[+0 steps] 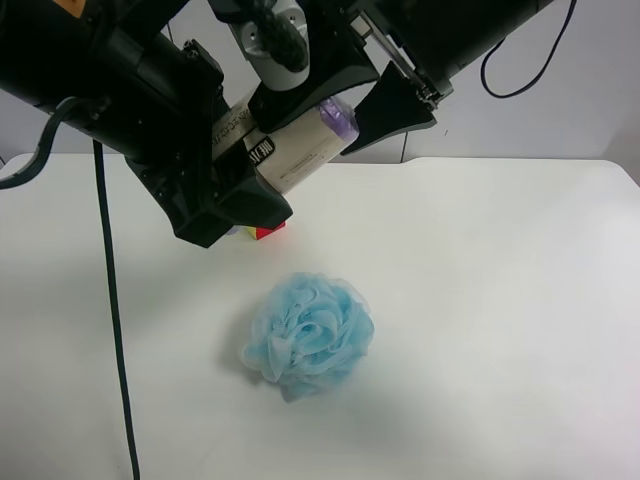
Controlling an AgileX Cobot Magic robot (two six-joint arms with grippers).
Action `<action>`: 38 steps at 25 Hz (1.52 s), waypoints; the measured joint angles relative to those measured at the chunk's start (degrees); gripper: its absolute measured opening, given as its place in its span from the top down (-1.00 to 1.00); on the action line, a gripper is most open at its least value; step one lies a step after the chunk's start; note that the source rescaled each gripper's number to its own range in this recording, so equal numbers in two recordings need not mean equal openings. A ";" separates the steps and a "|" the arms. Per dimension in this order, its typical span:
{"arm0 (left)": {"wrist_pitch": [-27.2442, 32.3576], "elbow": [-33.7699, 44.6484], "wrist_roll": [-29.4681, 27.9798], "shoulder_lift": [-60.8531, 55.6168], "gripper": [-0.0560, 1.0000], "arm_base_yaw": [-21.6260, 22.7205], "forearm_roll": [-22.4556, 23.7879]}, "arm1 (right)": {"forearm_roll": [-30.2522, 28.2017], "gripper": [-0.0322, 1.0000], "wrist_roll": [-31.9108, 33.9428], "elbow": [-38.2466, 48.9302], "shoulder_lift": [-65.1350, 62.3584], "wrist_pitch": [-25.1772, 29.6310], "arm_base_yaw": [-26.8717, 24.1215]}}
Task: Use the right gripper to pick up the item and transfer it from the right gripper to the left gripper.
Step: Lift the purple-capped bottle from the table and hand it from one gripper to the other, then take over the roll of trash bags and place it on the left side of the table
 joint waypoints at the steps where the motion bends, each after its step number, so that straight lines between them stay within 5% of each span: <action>1: 0.00 0.00 0.00 0.00 0.89 0.00 -0.05 | -0.02 -0.99 0.00 0.00 0.00 0.75 0.00; 11: 0.00 0.00 0.04 0.00 0.89 0.00 -0.05 | -1.31 -0.99 -0.01 0.00 -0.52 5.36 0.00; 20: 0.01 0.00 0.18 0.00 0.89 0.00 -0.05 | -14.92 -0.99 5.17 0.08 -9.09 5.55 2.82; 30: 0.17 0.00 0.18 0.00 0.89 0.00 -0.05 | -23.67 -0.99 9.30 5.96 -24.19 5.81 13.84; 38: 0.17 0.00 0.18 0.00 0.89 0.00 -0.05 | -29.61 -0.99 10.70 16.80 -41.09 5.83 14.65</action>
